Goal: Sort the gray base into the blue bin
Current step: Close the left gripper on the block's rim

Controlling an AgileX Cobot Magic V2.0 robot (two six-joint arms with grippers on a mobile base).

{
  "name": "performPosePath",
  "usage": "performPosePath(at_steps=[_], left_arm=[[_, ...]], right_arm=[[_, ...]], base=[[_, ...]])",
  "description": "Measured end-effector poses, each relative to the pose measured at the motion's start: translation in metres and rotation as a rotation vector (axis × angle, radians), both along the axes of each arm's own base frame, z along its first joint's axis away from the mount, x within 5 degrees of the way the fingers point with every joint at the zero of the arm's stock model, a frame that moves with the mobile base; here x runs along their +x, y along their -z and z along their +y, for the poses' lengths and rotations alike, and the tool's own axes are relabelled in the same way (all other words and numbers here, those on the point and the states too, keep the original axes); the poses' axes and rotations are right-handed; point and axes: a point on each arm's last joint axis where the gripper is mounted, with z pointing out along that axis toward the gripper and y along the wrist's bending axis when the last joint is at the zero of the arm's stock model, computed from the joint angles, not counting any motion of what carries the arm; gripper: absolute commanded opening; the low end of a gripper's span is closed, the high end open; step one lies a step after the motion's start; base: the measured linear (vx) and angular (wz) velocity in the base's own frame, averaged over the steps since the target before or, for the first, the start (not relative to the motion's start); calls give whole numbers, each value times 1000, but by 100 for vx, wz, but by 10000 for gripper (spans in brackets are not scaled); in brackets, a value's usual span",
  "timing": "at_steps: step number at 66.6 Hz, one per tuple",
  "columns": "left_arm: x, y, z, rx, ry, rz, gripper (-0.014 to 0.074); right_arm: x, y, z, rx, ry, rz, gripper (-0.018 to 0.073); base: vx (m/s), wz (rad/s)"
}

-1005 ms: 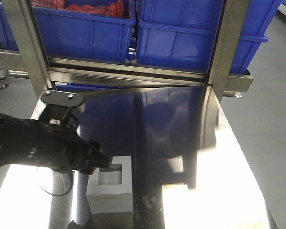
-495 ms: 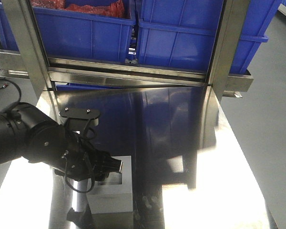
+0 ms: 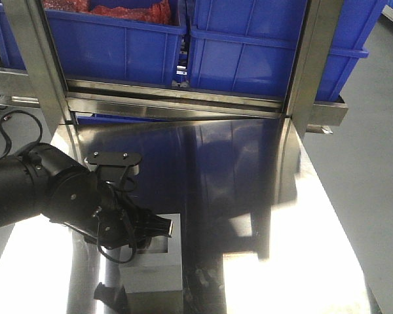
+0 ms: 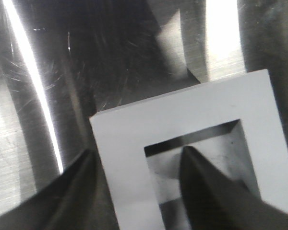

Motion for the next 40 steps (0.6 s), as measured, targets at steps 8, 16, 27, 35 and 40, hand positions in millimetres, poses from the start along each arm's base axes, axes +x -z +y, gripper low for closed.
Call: performPosePath(at_steps=[8, 16, 27, 35, 40], left_arm=[[0, 0, 0, 1, 7, -2, 0], [0, -1, 0, 9, 32, -9, -10], [0, -3, 0, 10, 51, -20, -8], [-6, -11, 5, 18, 91, -56, -8], [-13, -21, 11, -1, 105, -112, -8]], right_arm=[[0, 0, 0, 0, 0, 0, -5], [0, 0, 0, 0, 0, 0, -5], [0, 0, 0, 0, 0, 0, -5], [0, 0, 0, 0, 0, 0, -5], [0, 0, 0, 0, 0, 0, -5]], base=[[0, 0], [0, 0], [0, 0], [0, 0], [0, 0]])
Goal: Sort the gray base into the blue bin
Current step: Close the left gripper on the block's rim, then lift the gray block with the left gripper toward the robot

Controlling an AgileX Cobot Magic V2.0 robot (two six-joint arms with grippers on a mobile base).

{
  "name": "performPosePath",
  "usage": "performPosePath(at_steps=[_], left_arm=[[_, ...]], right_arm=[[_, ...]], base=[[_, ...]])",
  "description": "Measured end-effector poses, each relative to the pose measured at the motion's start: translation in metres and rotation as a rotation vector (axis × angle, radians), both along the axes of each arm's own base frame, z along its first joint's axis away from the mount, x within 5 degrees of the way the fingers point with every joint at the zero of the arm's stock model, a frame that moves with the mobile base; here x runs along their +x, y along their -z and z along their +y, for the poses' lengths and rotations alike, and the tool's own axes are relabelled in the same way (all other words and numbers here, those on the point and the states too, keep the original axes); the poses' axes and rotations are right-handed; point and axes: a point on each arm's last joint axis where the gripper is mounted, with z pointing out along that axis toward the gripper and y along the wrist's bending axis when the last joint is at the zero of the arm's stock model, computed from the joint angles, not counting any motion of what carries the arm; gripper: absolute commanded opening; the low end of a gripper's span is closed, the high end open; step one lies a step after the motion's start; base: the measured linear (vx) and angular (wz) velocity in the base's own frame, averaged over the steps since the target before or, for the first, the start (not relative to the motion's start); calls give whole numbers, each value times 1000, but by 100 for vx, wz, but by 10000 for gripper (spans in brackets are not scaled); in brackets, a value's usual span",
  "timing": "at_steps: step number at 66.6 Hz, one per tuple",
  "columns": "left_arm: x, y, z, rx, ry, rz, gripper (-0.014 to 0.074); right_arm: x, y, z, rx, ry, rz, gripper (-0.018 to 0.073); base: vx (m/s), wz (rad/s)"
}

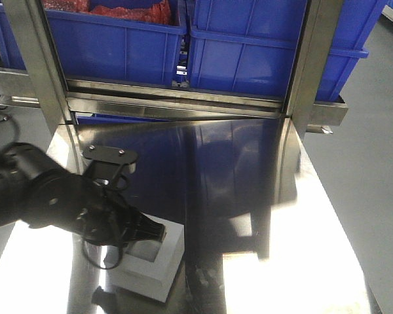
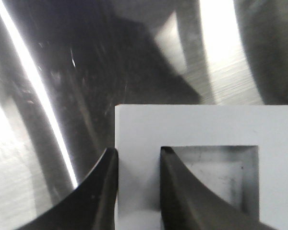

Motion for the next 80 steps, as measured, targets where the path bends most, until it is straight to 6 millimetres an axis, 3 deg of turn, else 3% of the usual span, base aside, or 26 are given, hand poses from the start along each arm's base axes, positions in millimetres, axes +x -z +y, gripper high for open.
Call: performPosePath(at_steps=[14, 37, 59, 80], left_arm=[[-32, -25, 23, -114, 29, -202, -8], [-106, -54, 74, -272, 84, -512, -8], [-165, -42, 116, -350, 127, -740, -8], [-185, -44, 129, -441, 120, -880, -8]], right_arm=[[0, 0, 0, 0, 0, 0, -5], [0, 0, 0, 0, 0, 0, -5], [0, 0, 0, 0, 0, 0, -5], [0, 0, 0, 0, 0, 0, -5]], base=[[0, 0], [0, 0], [0, 0], [0, 0]])
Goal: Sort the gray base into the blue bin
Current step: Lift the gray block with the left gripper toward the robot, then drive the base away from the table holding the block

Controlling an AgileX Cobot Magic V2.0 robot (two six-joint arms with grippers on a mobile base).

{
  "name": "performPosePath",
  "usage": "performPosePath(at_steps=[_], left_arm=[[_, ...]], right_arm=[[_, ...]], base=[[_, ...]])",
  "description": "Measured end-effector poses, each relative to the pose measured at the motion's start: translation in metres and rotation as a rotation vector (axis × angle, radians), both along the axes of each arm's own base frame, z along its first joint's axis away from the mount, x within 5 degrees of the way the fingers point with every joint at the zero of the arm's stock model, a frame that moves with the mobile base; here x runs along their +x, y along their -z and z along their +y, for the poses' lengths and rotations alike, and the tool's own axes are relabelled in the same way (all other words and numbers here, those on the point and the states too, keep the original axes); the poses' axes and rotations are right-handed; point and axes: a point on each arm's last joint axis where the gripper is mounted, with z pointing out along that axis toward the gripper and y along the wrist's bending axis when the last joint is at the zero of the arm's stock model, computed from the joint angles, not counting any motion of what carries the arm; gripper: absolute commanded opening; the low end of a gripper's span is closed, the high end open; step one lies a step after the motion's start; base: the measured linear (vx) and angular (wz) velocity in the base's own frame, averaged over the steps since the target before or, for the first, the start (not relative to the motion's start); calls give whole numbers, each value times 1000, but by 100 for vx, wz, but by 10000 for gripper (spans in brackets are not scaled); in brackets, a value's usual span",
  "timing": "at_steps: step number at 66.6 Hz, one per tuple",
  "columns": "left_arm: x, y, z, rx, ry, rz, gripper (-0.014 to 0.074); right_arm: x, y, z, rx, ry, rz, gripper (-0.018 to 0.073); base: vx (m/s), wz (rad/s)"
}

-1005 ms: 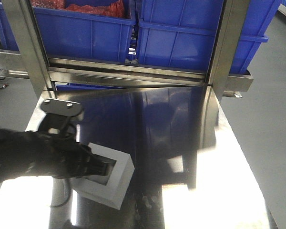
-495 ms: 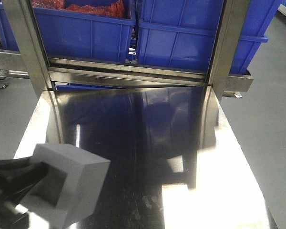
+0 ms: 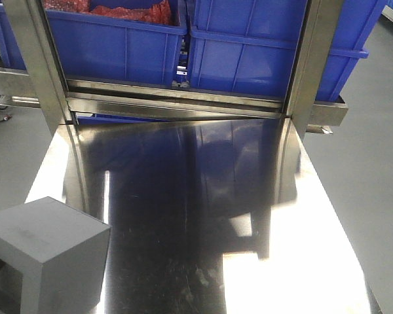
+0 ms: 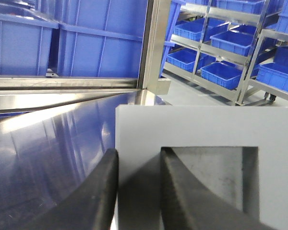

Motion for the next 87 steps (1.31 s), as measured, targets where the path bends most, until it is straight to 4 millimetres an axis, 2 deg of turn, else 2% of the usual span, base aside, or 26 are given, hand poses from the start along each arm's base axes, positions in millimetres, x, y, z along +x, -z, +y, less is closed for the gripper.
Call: performPosePath(at_steps=[71, 87], left_arm=[[0, 0, 0, -3, 0, -1, -8], [0, 0, 0, -3, 0, 0, -8]], right_arm=[[0, 0, 0, 0, 0, 0, -5], [0, 0, 0, 0, 0, 0, -5]], base=[[0, 0], [0, -29]])
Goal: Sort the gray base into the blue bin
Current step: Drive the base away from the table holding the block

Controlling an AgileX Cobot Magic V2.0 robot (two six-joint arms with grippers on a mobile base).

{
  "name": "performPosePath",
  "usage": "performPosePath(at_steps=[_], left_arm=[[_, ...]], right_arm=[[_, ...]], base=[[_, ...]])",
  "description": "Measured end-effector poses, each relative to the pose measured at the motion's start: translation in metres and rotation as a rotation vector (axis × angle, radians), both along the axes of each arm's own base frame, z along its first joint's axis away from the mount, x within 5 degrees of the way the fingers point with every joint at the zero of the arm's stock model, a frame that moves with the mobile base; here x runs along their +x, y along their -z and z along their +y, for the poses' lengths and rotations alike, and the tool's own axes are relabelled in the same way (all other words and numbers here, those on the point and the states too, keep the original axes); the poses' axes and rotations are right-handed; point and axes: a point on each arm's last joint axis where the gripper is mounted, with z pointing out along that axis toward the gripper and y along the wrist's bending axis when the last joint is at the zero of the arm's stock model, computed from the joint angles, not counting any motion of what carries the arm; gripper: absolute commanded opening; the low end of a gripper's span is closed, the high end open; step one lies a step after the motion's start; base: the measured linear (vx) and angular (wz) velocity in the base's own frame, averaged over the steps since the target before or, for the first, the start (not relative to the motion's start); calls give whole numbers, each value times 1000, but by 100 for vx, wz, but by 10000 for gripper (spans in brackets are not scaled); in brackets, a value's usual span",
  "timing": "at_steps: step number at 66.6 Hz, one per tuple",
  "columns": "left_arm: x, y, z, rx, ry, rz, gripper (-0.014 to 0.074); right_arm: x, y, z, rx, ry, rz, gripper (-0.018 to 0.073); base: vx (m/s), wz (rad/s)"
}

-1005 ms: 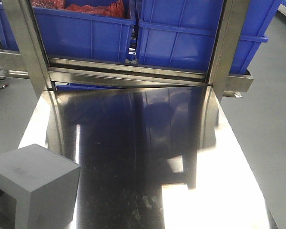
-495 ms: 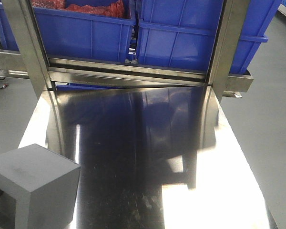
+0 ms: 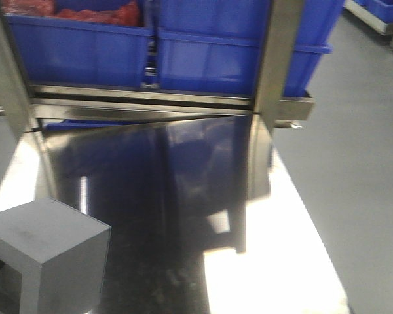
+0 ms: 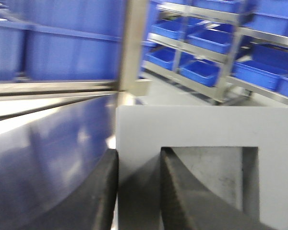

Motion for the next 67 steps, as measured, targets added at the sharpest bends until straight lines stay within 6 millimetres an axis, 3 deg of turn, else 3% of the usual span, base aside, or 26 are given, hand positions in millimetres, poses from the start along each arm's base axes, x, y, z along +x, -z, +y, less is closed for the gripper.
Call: performPosePath(at_steps=[67], left_arm=[[0, 0, 0, 0, 0, 0, -8]], right_arm=[[0, 0, 0, 0, 0, 0, -5]], base=[[-7, -57]])
